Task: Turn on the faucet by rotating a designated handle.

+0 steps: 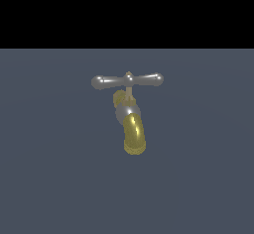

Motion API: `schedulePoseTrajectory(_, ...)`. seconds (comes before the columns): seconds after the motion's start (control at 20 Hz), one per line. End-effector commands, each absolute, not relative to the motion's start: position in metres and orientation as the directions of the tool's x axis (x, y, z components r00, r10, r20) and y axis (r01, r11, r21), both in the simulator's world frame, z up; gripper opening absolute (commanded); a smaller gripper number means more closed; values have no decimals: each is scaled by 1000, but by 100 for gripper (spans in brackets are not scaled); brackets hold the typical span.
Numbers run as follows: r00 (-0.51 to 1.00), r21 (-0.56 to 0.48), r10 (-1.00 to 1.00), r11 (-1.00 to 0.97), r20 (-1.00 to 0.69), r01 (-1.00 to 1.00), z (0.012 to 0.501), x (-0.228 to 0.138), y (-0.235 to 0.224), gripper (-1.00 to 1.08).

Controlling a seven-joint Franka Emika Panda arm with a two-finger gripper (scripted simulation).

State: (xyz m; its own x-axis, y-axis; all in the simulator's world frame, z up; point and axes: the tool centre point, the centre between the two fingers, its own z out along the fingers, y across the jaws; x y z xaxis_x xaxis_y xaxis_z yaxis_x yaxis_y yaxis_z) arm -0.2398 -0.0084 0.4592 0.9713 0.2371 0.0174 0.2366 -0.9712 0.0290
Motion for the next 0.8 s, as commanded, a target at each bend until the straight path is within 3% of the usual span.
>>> schedulePoseTrajectory(0.0,956,29,291,-956,16,291,450,-237,-16,-100)
schedulePoseTrajectory(0.75,803,25,595,-803,8,595,391,-212,-62,-100)
